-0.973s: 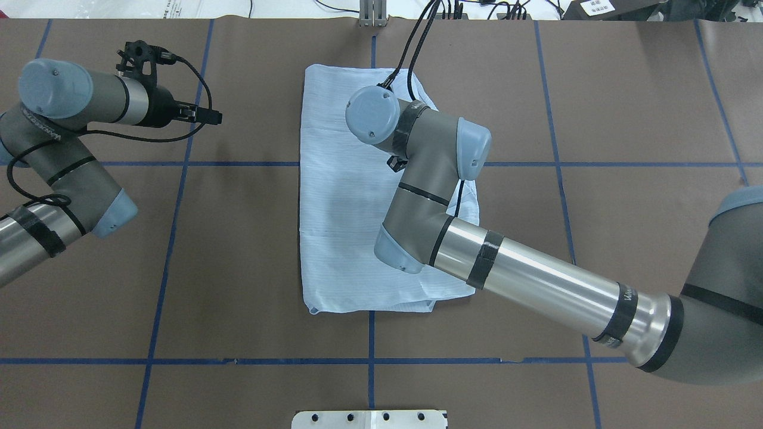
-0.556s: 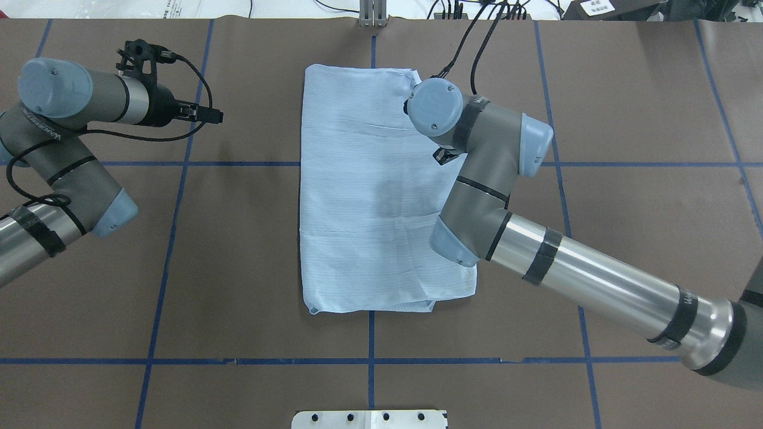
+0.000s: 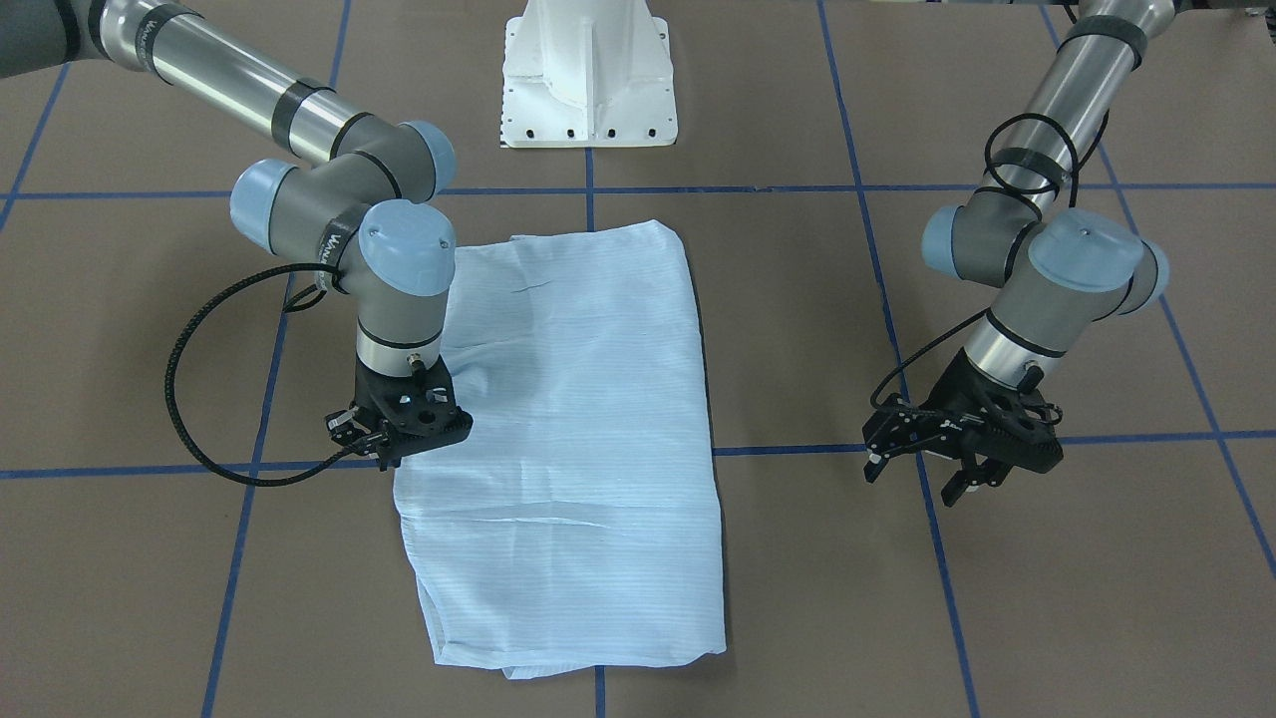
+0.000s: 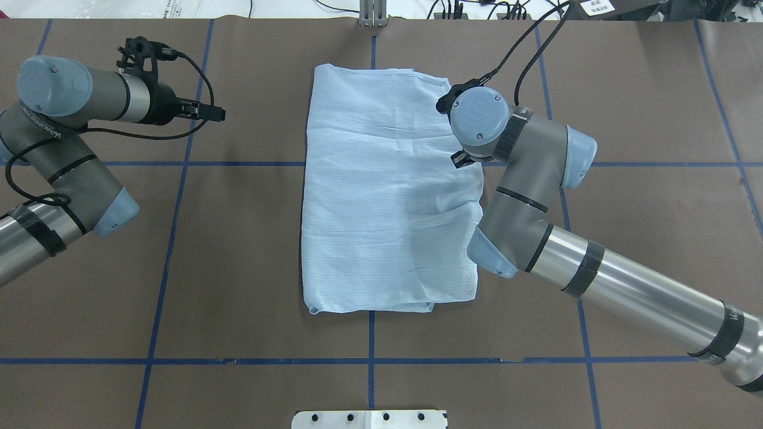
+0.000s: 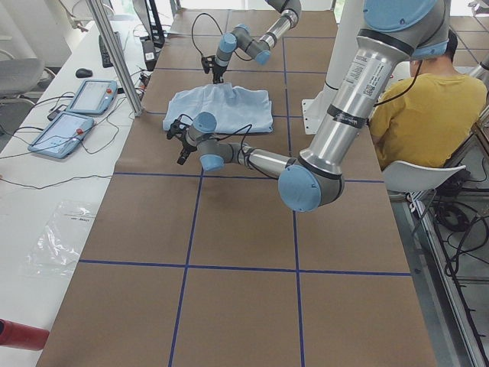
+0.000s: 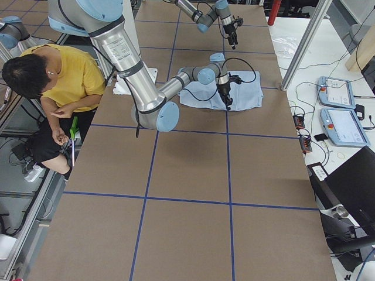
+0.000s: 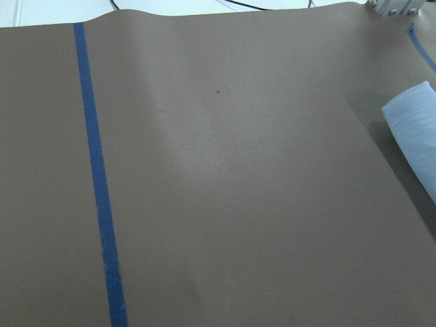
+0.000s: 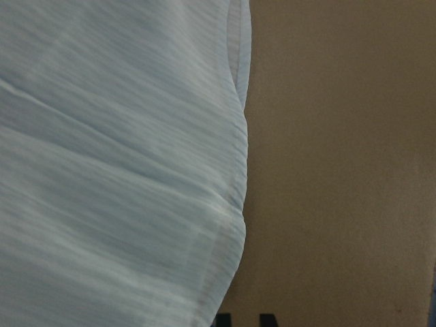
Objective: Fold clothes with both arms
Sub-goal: 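Lift the right gripper off the shirt and draw it back, then move the left gripper to the shirt's near corner while the right moves beside it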
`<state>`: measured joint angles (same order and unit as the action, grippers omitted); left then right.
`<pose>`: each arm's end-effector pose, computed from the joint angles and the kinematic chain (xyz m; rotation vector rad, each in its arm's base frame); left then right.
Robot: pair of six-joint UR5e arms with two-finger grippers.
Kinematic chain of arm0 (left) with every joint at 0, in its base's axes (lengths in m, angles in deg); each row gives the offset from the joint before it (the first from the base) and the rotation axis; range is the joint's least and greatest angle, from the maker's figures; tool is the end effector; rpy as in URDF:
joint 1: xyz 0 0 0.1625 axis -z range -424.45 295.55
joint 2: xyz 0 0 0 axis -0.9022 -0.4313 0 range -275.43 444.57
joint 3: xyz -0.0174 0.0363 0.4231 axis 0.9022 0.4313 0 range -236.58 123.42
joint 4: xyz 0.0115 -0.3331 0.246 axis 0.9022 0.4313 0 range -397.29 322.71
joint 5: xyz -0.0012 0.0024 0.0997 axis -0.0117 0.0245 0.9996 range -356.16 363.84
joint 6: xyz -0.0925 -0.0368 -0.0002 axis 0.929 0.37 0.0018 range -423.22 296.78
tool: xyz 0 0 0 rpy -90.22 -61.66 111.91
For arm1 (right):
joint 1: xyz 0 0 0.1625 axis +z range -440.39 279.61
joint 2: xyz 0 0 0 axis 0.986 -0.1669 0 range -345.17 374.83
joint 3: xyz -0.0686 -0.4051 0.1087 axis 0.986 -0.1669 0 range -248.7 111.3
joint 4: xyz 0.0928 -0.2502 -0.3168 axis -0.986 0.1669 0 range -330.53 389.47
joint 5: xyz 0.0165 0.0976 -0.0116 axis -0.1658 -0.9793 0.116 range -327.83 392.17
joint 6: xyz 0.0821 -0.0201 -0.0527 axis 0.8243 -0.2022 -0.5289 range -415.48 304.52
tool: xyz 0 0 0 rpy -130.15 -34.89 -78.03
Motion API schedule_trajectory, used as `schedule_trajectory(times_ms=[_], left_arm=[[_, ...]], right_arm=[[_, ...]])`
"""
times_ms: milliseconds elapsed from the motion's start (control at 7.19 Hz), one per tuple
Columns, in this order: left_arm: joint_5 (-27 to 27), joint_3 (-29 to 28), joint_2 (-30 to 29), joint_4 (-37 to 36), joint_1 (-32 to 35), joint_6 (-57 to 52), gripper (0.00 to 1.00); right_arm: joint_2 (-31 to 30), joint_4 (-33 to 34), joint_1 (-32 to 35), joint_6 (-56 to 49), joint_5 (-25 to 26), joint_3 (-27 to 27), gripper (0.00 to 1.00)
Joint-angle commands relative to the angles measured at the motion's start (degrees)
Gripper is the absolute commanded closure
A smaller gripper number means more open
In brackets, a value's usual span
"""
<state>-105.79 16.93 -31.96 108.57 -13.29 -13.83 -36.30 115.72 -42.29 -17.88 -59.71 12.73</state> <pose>0.3626 -0.6097 0.4216 0.6049 1.0087 0.0347 -0.5051 -0.5612 0.3221 0.4006 -0.4421 -0.2518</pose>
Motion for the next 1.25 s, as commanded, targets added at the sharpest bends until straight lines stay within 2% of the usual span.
schedule_trajectory(times_ms=[0,139,278,417,556,695,834,973,1112], left_arm=[[-2.2,3.9,0.1,-0.8,0.0,0.4,0.0],[-3.4,6.6,0.4,-1.0,-1.0,4.4,0.0],[-3.3,11.2,1.7,-2.7,-5.0,8.1,0.0],[-1.2,17.5,1.9,-10.2,-8.9,9.9,0.0],[3.2,24.1,1.9,-18.6,-14.5,13.6,0.0],[7.9,28.8,1.7,-25.8,-20.5,18.6,0.0],[12.6,30.9,1.6,-29.6,-26.0,22.8,0.0],[15.8,30.9,1.7,-32.2,-29.7,25.4,0.0],[16.6,30.9,1.7,-34.1,-30.6,25.4,0.0]], right_arm=[[0.2,-2.3,3.0,5.2,-6.7,3.5,0.0],[-1.5,-2.5,3.8,10.9,-10.3,8.2,0.0],[-6.6,-5.0,3.8,17.9,-10.8,14.9,0.0],[-13.5,-9.0,3.7,21.8,-10.8,21.6,0.0],[-18.5,-10.8,3.6,26.0,-10.8,25.9,0.0],[-20.9,-11.1,3.6,30.8,-10.7,28.1,0.0],[-22.2,-11.1,3.6,32.3,-10.7,30.0,0.0],[-22.6,-11.1,3.5,32.6,-10.7,30.5,0.0],[-22.6,-11.1,3.6,32.6,-10.7,30.6,0.0]])
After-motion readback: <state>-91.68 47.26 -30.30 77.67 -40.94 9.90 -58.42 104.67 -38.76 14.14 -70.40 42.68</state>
